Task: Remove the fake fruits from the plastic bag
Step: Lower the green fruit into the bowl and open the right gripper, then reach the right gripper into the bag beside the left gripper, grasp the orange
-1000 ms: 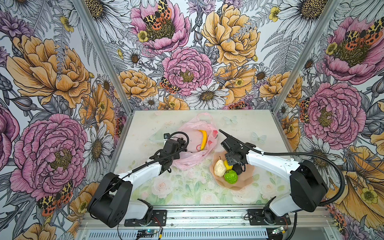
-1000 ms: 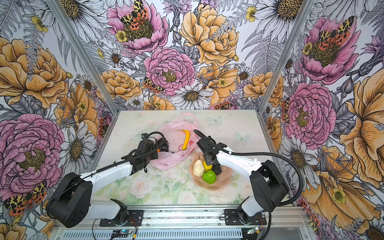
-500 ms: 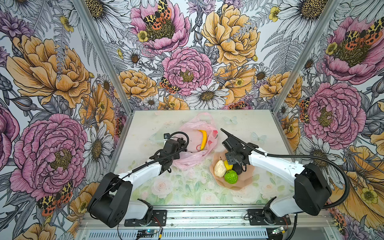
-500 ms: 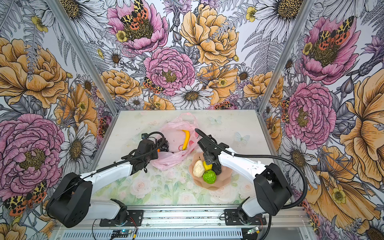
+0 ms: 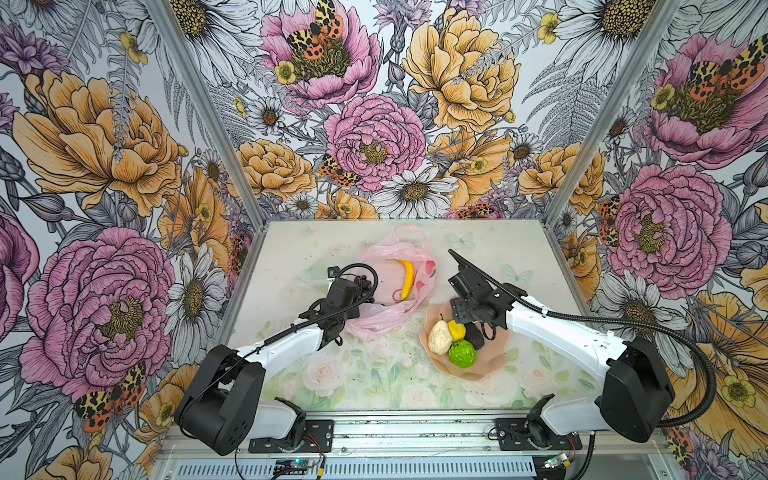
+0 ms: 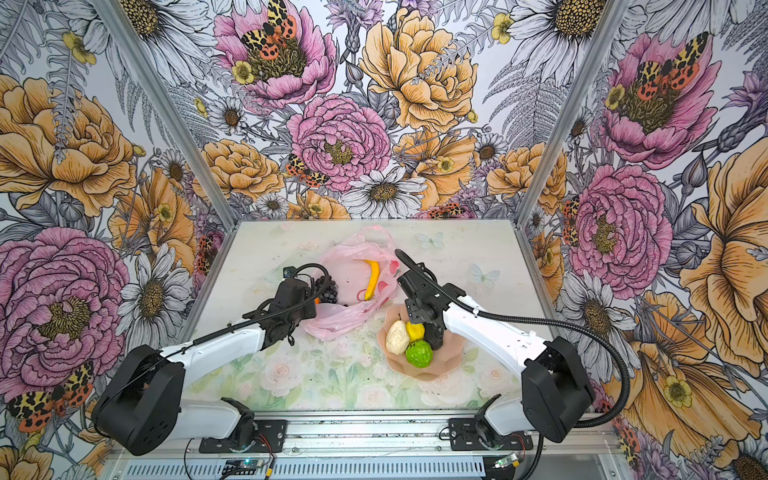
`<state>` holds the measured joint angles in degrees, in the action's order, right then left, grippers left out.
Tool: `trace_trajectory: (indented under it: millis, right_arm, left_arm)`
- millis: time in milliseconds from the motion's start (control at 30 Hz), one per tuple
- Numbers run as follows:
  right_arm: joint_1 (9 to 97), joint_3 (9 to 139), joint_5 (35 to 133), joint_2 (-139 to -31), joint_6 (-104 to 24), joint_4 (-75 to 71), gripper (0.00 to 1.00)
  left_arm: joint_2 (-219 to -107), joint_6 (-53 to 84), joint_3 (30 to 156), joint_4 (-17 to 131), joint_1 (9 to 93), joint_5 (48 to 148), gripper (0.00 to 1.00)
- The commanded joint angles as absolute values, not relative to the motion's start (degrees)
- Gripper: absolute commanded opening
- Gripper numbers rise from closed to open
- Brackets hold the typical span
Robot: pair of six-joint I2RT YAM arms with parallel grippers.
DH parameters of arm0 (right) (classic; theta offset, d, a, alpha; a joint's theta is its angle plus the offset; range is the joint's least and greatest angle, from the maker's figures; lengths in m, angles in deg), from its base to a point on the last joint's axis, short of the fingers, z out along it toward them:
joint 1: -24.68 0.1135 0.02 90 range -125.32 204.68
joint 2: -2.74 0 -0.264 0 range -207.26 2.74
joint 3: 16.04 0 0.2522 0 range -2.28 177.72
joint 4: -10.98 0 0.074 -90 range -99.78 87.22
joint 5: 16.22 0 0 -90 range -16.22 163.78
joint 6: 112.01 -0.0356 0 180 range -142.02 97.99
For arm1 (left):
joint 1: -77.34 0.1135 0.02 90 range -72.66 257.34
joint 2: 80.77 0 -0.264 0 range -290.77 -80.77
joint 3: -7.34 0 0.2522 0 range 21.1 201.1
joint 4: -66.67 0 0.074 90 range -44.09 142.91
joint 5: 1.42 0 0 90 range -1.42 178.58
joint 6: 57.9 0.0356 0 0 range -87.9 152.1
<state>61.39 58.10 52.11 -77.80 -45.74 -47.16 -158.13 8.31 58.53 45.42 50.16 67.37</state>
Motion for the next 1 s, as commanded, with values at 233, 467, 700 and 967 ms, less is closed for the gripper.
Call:
trace_trajectory:
  millis: [233,467,700,967]
  right_arm:
    - [68.52,74.36,65.50,-91.10,-51.05,-31.24,0.74]
    - [72.43,85.16,74.68,-105.44,-56.39,-25.06,0.66]
    - [76.19,90.85,78.74,-114.14,-59.28,-22.02,0.60]
    - [78.89,93.11,78.61,-118.63,-60.41,-20.80,0.56]
  left_arm:
    - [-155.38,6.60,56.62,46.63,50.63,68.51,0.07]
    - [-151.28,-3.80,51.88,45.02,51.37,70.47,0.05]
    - [-146.07,-8.42,47.38,44.60,53.87,71.11,0.02]
    - [-147.45,-11.96,44.38,46.45,55.43,73.47,0.02]
